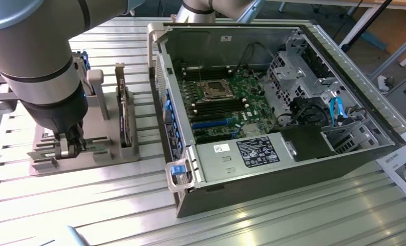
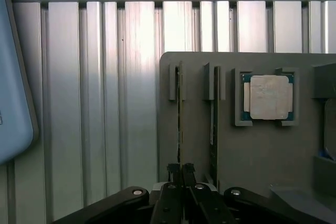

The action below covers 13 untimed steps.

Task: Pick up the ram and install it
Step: 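Pick up the ram and move it above insertion slot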

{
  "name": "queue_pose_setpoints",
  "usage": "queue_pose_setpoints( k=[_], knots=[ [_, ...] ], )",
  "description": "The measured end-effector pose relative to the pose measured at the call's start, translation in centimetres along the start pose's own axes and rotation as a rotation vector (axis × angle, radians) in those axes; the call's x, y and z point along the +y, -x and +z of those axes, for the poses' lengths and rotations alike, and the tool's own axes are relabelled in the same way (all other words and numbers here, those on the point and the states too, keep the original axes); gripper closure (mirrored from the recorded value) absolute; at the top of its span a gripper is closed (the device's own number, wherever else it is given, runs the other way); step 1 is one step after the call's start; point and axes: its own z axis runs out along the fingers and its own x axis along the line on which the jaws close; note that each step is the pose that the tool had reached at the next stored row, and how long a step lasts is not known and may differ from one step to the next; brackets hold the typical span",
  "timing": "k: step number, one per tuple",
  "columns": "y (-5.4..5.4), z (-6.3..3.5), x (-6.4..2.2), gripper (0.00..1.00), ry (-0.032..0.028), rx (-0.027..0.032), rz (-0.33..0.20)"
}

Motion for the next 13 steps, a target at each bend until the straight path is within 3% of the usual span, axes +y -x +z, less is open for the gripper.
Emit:
queue_pose_setpoints(
  k=[13],
  knots=[
    [0.1, -3.68, 0.13, 0.88, 0.0001, 0.0001, 0.0]
  ],
)
